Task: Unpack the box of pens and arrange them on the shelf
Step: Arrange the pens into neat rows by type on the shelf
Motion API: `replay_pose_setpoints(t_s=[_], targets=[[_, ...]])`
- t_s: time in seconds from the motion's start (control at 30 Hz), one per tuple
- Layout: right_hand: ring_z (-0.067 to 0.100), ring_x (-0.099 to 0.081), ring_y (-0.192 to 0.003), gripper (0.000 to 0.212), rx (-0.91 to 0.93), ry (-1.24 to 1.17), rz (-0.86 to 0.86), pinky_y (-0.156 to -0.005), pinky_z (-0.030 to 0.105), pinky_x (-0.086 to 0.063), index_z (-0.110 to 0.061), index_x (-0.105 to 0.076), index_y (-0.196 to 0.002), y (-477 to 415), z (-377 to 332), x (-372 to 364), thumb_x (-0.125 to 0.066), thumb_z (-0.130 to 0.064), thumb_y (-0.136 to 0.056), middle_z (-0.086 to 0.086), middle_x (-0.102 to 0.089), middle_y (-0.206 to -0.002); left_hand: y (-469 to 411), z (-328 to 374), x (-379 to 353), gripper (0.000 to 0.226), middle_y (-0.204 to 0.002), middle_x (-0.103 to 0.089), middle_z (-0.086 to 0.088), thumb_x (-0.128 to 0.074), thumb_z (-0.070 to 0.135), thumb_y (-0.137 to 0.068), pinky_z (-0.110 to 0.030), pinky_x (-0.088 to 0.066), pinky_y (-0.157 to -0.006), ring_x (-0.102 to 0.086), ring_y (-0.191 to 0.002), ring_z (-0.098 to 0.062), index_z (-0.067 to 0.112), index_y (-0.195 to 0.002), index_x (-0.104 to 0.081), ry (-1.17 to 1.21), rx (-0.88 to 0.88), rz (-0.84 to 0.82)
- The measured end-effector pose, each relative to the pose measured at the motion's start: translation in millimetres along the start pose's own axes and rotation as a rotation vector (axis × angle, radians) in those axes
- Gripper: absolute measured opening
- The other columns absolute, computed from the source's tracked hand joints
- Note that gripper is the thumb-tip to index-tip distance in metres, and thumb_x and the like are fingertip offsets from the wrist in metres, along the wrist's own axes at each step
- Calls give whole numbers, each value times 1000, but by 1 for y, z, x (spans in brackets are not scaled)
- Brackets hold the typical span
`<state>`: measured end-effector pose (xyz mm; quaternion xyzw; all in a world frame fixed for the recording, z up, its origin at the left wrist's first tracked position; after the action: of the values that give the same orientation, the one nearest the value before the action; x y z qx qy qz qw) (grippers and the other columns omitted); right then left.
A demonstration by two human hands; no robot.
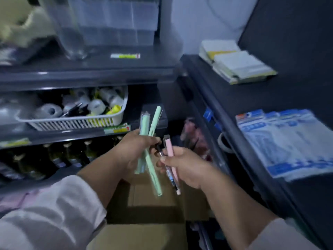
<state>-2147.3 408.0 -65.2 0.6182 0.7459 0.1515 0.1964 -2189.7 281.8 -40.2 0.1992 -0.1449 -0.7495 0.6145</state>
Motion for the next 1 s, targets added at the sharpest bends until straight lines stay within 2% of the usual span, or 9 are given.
replay_pose_setpoints(t_s=[0.1,0.2,0.33,0.43,0.5,0.6,0.77,0.87,1.0], targets=[[15,-63,-70,12,50,103,27,-80,36,-52,-13,-62,-97,35,-26,1,-52,-5,-95,2,-66,-76,22,25,-17,12,-60,-49,-11,-60,-3,-86,-21,-42,-39,-48,-38,-15,7,-85,-53,-21,-57,-49],[16,-62,-67,11,84,123,78,-63,26,-52,-12,-58,-104,73,-43,-5,-49,-15,-99,5,-62,-80,44,46,-31,14,-62,-52,-7,-60,-4,-85,-22,-43,-42,-47,-45,-13,10,-88,-56,-71,-104,-150],[11,-47,-53,7,80,267,361,-47,20,-40,-21,-49,-97,121,-52,-5,-43,-22,-101,4,-50,-72,74,69,-47,12,-69,-59,-5,-63,0,-85,-21,-41,-41,-47,-45,-10,11,-87,-58,-169,-171,-341],[8,-51,-62,18,156,552,529,-55,17,-42,-39,-49,-95,158,-55,-7,-48,-21,-98,-4,-56,-78,101,72,-67,7,-71,-63,-7,-66,10,-86,-21,-42,-45,-51,-46,-9,7,-88,-61,-284,-222,-535],[12,-55,-75,11,138,676,615,-66,21,-44,-29,-59,-101,187,-54,-8,-50,-24,-97,-3,-59,-87,117,67,-83,23,-78,-70,-12,-68,18,-86,-25,-46,-55,-56,-57,-15,-2,-96,-64,-373,-222,-673],[23,-57,-95,15,6,834,707,-77,30,-45,-15,-57,-107,231,-42,-7,-50,-17,-94,4,-57,-99,143,52,-108,34,-88,-70,-25,-72,15,-80,-36,-46,-69,-59,-74,-29,-12,-99,-63,-454,-183,-782],[14,-42,-68,18,-100,872,831,-61,29,-34,-22,-47,-81,323,-23,-7,-43,-7,-91,-1,-45,-80,204,35,-156,17,-66,-60,-16,-73,8,-72,-20,-40,-42,-47,-42,-16,3,-85,-63,-541,-240,-852],[15,-44,-69,17,-111,847,904,-60,28,-34,-18,-54,-92,386,-6,-12,-42,-5,-90,-2,-49,-82,252,21,-187,11,-69,-59,-17,-72,11,-65,-21,-40,-42,-48,-41,-15,10,-74,-65,-554,-249,-955],[9,-45,-62,25,-60,755,1156,-57,25,-36,-33,-49,-71,489,30,-17,-58,-20,-90,-10,-48,-70,321,-9,-230,4,-61,-61,-11,-67,6,-79,-22,-40,-43,-48,-40,-14,7,-80,-63,-522,-252,-1040]])
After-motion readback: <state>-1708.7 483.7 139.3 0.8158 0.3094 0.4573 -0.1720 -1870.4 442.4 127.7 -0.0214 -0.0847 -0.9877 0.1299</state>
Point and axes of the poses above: each hand's wrist, its own y-axis away from the middle knuckle, its own x-axis out of the back of the hand, z = x × y, the point moved 5 cm from there along -y, towards the middle knuckle
